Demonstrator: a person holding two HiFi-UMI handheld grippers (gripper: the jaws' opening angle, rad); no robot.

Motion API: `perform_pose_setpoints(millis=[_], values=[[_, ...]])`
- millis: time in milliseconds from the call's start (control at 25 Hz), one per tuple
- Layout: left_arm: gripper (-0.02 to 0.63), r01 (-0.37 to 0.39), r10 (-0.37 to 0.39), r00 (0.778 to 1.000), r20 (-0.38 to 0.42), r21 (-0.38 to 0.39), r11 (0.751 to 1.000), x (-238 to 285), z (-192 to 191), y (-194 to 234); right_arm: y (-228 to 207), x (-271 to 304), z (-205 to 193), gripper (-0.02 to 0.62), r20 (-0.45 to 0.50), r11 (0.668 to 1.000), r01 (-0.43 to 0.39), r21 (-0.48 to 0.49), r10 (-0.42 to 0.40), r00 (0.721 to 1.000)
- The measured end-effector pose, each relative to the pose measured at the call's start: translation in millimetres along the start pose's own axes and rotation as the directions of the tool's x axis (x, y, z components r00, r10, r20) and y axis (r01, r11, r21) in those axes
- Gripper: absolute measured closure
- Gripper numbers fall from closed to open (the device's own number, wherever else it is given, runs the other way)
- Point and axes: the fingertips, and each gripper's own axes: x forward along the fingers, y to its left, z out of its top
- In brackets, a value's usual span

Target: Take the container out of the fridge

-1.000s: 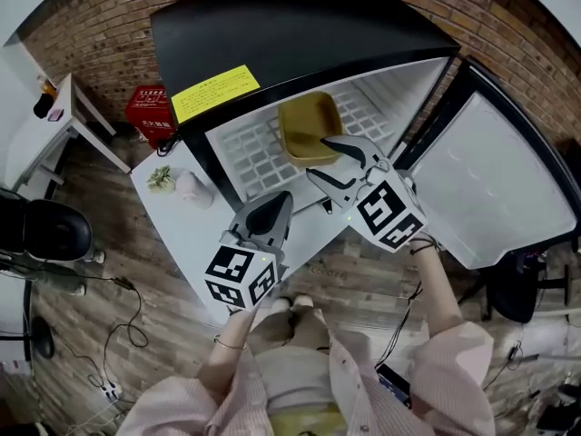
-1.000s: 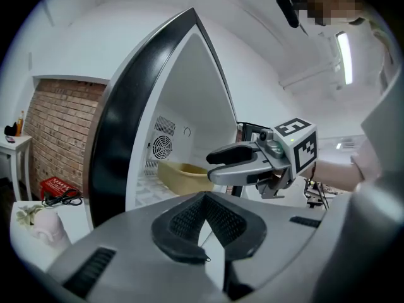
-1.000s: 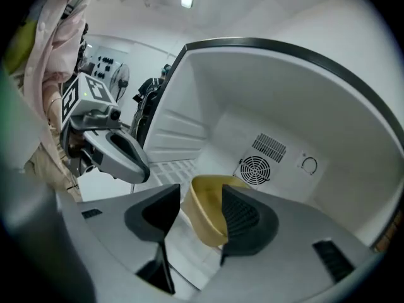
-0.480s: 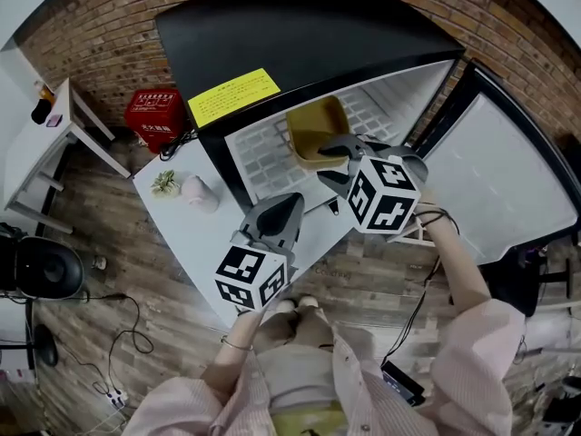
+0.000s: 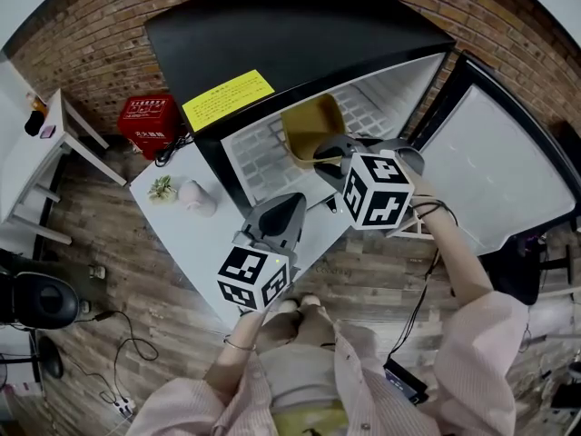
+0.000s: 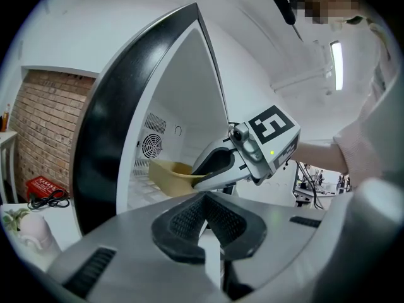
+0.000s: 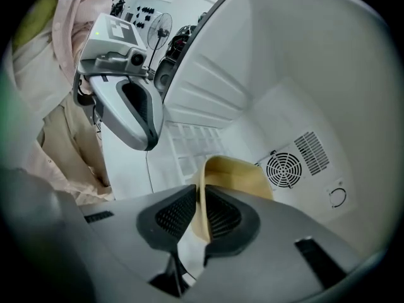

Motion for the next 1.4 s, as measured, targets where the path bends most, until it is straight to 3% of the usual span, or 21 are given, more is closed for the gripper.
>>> perform_pose_setpoints(millis=[360,800,1400], values=[[0.617,0.024,-0.024,1.000,0.003,0.004,1.000,-4,2,-1,4,-10,4,0.569,0.012,0.999,0.011,0.038,-0.011,1.000],[0.617,0.065,-0.066,0.998,0.012,0.029,0.997,-16,2,-9,25,-34,6,0.571,0.012,0.989,0.080,0.120,-0.082,0.997],[0.617,0.072,-0.073,0.997,0.010,0.071,0.995,-34,-4,-23,82,-74,-11,0.571,-0.007,0.932,0.198,0.304,-0.206,0.979]])
